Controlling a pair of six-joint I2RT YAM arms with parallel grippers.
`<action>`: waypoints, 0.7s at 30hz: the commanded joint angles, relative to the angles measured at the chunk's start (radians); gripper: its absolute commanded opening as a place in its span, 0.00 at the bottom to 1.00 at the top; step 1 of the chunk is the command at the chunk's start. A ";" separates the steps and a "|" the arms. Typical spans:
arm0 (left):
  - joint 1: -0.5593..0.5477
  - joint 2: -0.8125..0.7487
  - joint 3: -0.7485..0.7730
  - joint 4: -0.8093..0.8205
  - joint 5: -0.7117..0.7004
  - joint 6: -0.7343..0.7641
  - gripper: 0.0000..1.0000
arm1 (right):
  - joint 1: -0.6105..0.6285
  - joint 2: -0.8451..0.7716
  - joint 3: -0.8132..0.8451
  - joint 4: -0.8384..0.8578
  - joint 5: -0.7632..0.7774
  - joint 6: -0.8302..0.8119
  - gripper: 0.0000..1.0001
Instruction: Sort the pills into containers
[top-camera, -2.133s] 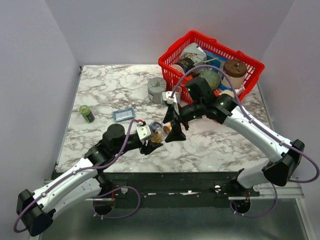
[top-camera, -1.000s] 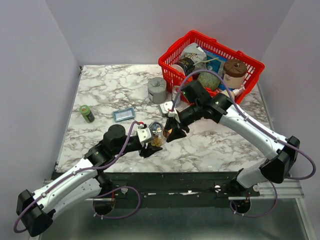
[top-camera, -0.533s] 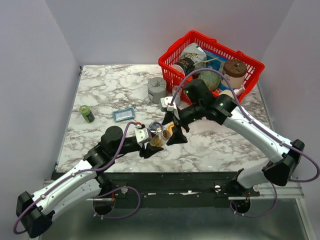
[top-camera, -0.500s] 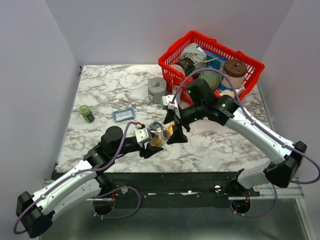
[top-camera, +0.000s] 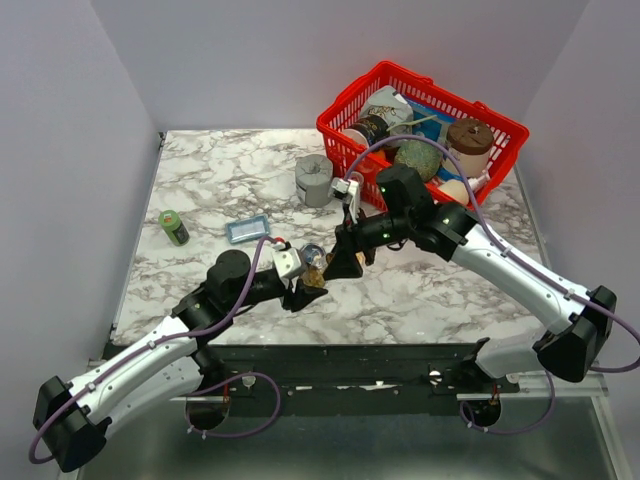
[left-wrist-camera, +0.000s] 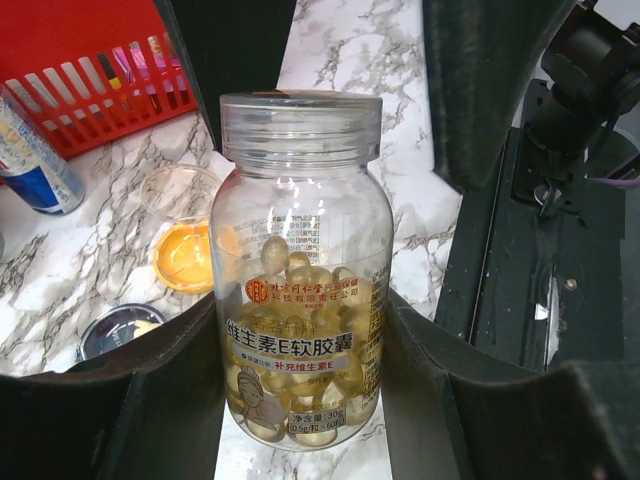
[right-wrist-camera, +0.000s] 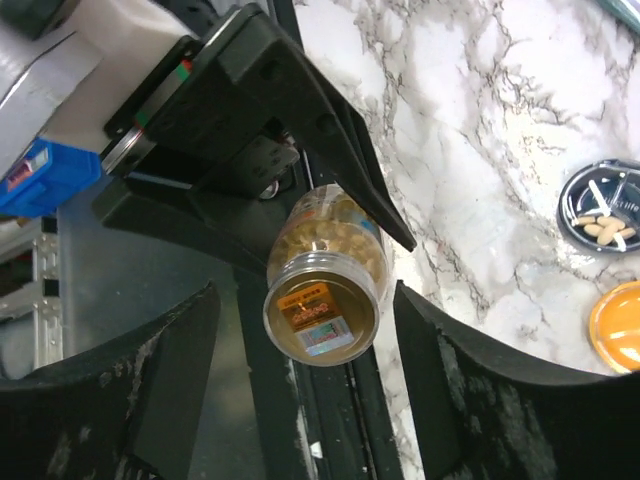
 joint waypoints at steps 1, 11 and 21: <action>-0.006 0.000 0.019 0.035 -0.037 -0.009 0.00 | 0.002 0.015 0.008 0.036 0.032 0.061 0.66; -0.004 -0.001 0.037 -0.034 0.045 0.046 0.00 | 0.014 0.068 0.079 -0.130 -0.205 -0.347 0.04; -0.006 0.008 0.036 -0.037 0.215 0.074 0.00 | 0.045 0.090 0.142 -0.365 -0.296 -1.174 0.05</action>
